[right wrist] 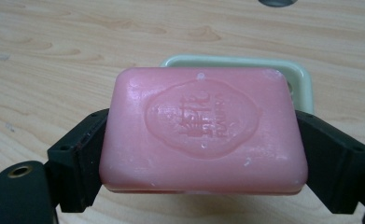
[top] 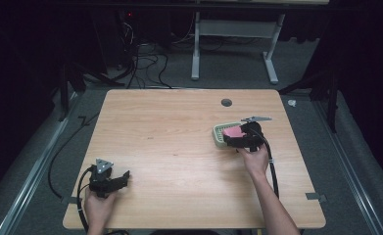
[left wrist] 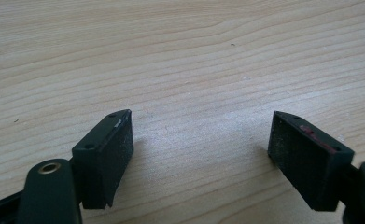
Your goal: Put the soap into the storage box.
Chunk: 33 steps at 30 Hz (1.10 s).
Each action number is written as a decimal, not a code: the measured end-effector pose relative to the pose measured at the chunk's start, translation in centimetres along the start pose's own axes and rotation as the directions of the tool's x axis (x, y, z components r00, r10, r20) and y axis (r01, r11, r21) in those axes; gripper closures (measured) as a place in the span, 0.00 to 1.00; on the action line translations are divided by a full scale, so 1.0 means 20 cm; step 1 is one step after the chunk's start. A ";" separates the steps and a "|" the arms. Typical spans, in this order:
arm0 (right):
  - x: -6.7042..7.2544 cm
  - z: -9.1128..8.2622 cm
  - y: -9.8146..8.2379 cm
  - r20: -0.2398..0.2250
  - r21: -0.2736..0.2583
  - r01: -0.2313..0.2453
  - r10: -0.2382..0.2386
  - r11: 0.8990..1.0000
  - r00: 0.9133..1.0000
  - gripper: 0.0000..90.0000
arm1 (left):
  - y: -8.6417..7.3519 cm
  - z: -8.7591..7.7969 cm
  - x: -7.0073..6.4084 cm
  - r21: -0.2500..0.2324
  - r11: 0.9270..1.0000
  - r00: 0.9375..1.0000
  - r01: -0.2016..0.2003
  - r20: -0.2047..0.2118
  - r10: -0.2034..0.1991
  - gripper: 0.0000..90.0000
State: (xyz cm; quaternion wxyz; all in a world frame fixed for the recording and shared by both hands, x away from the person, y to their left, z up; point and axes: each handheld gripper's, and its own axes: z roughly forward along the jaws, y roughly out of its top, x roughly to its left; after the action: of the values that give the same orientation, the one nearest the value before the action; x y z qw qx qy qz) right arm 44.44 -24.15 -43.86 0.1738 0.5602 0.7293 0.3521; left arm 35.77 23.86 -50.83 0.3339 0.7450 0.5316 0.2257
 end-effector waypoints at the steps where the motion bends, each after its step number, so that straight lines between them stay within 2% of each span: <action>1: 0.00 0.00 0.00 0.000 0.000 0.000 0.000 1.000 1.000 0.15 | 0.00 0.00 0.00 0.000 1.000 1.000 0.000 0.000 0.000 0.25; 6: 0.00 0.05 0.03 0.024 0.023 0.007 -0.008 1.000 1.000 0.15 | 0.00 0.00 0.00 0.000 1.000 1.000 0.000 0.000 0.000 0.25; 11: 0.01 0.08 0.05 0.044 0.021 0.007 -0.008 1.000 0.999 0.15 | 0.00 0.00 0.00 0.000 1.000 1.000 0.000 0.000 0.000 0.25; 15: 0.01 0.13 0.06 0.067 0.052 0.008 -0.011 0.999 0.998 0.15 | 0.00 0.00 0.00 0.000 1.000 1.000 0.000 0.000 0.000 0.25; 22: 0.02 0.20 0.09 0.089 0.070 0.014 -0.020 0.997 0.996 0.15 | 0.00 0.00 0.00 0.000 1.000 1.000 -0.001 0.002 0.001 0.25; 23: 0.02 0.23 0.09 0.097 0.092 0.013 -0.022 0.996 0.995 0.15 | 0.00 0.00 0.00 0.000 1.000 1.000 -0.001 0.002 0.001 0.25; 25: 0.02 0.24 0.09 0.099 0.099 0.015 -0.025 0.995 0.995 0.15 | 0.00 0.00 0.00 0.000 1.000 1.000 -0.001 0.002 0.001 0.25; 33: 0.02 0.30 0.08 0.126 0.117 -0.020 0.005 0.993 0.992 0.15 | 0.00 0.00 0.00 0.000 1.000 1.000 -0.002 0.002 0.002 0.25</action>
State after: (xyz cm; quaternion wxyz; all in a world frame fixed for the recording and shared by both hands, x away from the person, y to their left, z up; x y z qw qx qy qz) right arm 49.36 -21.72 -46.74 0.1836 0.5950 0.7331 0.2737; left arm 35.77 23.85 -50.83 0.3342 0.7457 0.5306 0.2250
